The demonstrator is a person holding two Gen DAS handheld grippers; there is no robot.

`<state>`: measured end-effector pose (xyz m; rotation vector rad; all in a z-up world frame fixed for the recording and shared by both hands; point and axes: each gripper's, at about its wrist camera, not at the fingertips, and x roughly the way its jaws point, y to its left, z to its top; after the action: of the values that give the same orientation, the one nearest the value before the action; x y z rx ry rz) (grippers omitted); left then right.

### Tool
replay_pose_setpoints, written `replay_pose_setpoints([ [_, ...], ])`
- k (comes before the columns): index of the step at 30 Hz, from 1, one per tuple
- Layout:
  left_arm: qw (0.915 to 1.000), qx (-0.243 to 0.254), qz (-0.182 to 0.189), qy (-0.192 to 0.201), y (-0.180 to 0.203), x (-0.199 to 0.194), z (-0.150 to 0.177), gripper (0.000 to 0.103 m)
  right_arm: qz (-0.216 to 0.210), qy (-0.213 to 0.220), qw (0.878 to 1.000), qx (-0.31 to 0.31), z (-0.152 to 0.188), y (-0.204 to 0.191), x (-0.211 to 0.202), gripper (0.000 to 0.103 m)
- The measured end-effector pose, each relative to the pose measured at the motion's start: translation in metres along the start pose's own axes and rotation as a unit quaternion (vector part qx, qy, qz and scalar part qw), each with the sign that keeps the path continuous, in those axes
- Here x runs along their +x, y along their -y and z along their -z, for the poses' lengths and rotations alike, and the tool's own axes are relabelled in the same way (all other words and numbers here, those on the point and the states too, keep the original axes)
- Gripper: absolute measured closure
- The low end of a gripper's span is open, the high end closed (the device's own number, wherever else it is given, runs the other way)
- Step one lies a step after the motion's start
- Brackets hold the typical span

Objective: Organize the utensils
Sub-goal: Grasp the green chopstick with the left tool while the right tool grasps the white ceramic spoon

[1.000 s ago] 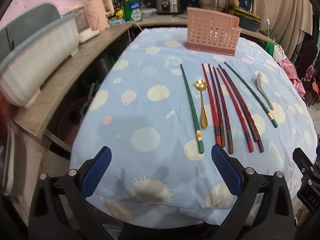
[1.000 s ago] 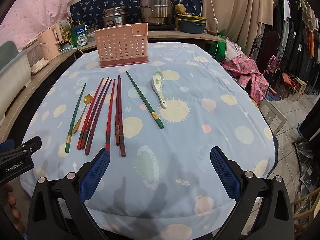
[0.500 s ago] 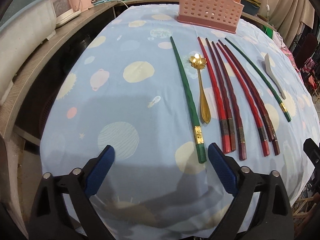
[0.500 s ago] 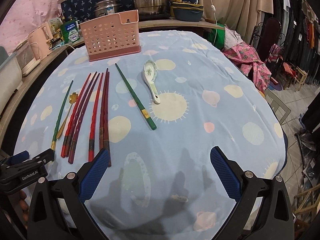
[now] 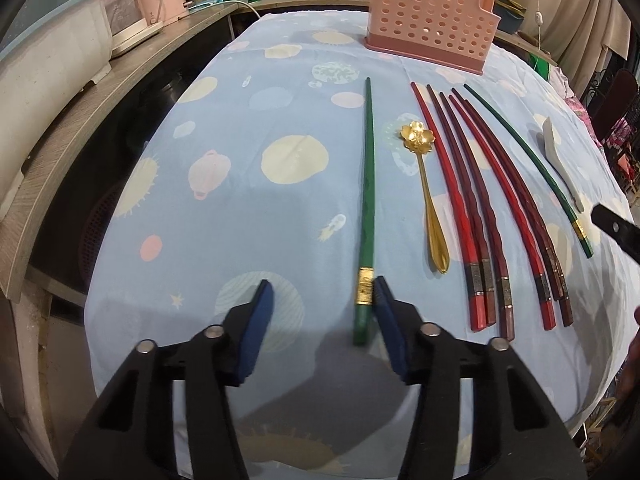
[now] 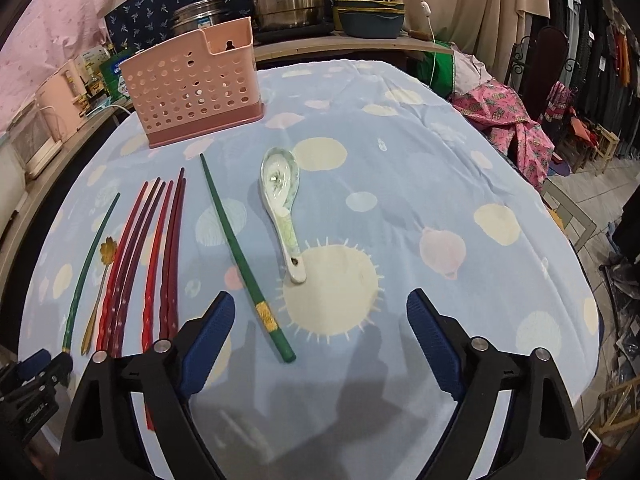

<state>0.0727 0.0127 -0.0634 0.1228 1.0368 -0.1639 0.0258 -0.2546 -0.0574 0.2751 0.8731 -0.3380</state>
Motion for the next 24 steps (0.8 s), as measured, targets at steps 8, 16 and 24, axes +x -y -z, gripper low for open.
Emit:
replay_pose_setpoints([
  [8,1.0000,-0.003,0.002,-0.002,-0.006,0.001,-0.004,0.081,-0.022,-0.014,1.000,-0.005,-0.024,-0.008,0.037,0.054],
  [16,0.9999,-0.008,0.008,-0.002,-0.008,0.002,-0.007,0.089,-0.017,-0.010,1.000,-0.021,-0.025,-0.013,0.047,0.079],
  [24,0.9995,-0.018,0.026,0.000,-0.012,-0.004,-0.009,0.094,-0.024,-0.006,0.999,-0.024,-0.022,-0.008,0.033,0.096],
])
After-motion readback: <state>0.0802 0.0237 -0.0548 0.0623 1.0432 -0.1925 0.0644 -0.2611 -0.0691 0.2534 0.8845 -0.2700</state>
